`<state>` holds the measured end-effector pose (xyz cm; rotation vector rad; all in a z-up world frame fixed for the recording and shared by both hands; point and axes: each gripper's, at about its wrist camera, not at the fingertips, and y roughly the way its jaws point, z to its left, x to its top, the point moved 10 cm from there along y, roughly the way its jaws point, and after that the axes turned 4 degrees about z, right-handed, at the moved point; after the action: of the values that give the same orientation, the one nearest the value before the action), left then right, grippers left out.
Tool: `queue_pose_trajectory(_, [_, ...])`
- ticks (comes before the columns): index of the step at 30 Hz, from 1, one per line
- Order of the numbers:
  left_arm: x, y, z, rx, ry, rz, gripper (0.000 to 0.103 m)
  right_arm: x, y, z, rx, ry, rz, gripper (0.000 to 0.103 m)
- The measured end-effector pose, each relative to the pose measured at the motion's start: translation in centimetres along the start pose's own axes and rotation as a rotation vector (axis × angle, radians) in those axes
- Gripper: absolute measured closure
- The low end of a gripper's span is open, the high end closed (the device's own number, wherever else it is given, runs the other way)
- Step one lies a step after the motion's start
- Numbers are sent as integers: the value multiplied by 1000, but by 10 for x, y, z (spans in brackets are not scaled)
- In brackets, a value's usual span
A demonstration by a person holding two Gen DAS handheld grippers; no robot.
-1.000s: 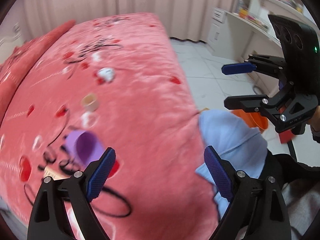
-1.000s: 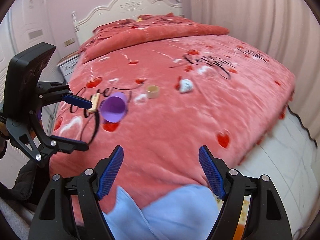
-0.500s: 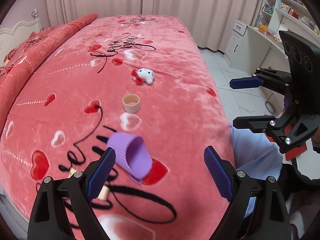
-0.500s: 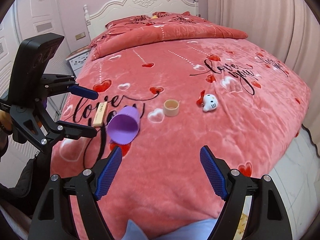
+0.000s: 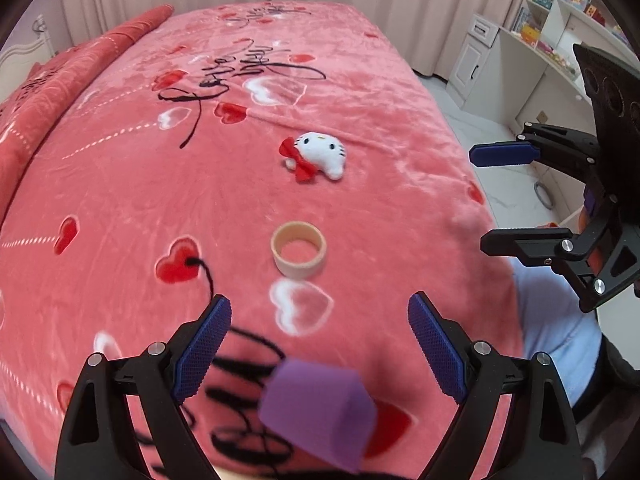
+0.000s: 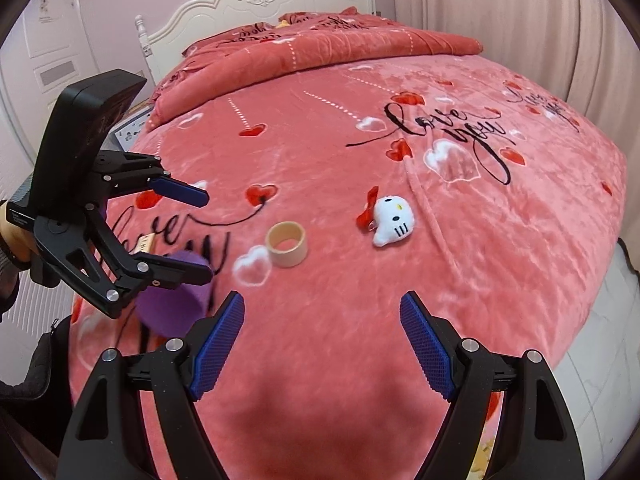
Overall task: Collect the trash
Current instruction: 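Grasp the tape roll with the left tool while the right tool grasps the Hello Kitty plush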
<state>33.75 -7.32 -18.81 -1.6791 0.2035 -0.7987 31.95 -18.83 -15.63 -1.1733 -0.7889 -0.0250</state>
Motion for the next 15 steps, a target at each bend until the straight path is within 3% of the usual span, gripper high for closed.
queue_pose_trajectory(15, [25,66,17,-80,96,78,14,33,81,-40,9,2,43,23])
